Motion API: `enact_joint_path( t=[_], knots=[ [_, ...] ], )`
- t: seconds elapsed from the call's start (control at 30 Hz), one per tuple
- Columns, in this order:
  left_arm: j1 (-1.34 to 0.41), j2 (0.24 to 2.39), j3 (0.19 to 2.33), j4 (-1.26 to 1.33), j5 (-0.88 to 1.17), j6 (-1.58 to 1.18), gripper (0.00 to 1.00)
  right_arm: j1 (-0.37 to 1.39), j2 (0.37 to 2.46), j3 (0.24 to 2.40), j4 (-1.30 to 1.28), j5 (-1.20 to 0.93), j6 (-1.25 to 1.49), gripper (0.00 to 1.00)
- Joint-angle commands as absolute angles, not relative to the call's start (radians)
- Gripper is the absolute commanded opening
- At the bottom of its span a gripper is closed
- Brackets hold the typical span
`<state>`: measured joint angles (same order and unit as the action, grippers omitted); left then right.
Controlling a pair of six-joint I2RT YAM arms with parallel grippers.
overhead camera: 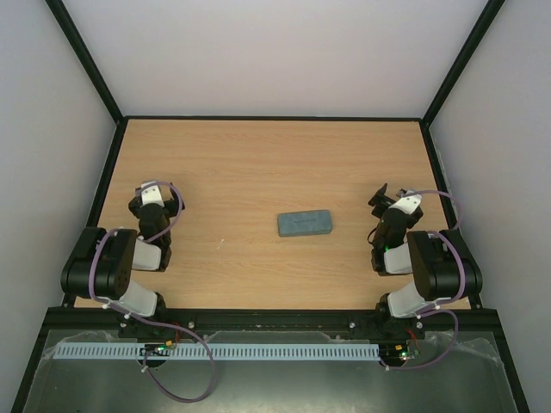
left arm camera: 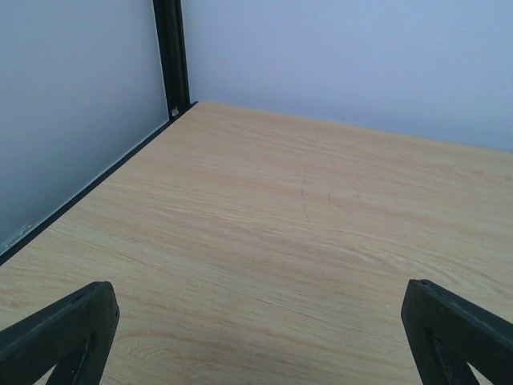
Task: Organize the sunglasses
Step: Reset both arms
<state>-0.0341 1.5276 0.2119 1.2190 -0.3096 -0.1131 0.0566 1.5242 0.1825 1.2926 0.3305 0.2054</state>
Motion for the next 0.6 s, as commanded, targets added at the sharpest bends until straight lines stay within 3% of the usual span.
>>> enact_joint_path(
  t=[0.0, 0.57],
  knots=[
    [-0.046, 1.534, 0.217, 1.3, -0.339, -0.106, 1.0, 0.058, 1.526, 0.193, 1.326, 0.342, 0.197, 0.98],
    [-0.033, 1.531, 0.213, 1.301, -0.327, -0.117, 1.0, 0.061, 1.529, 0.202, 1.314, 0.328, 0.184, 0.99]
  ],
)
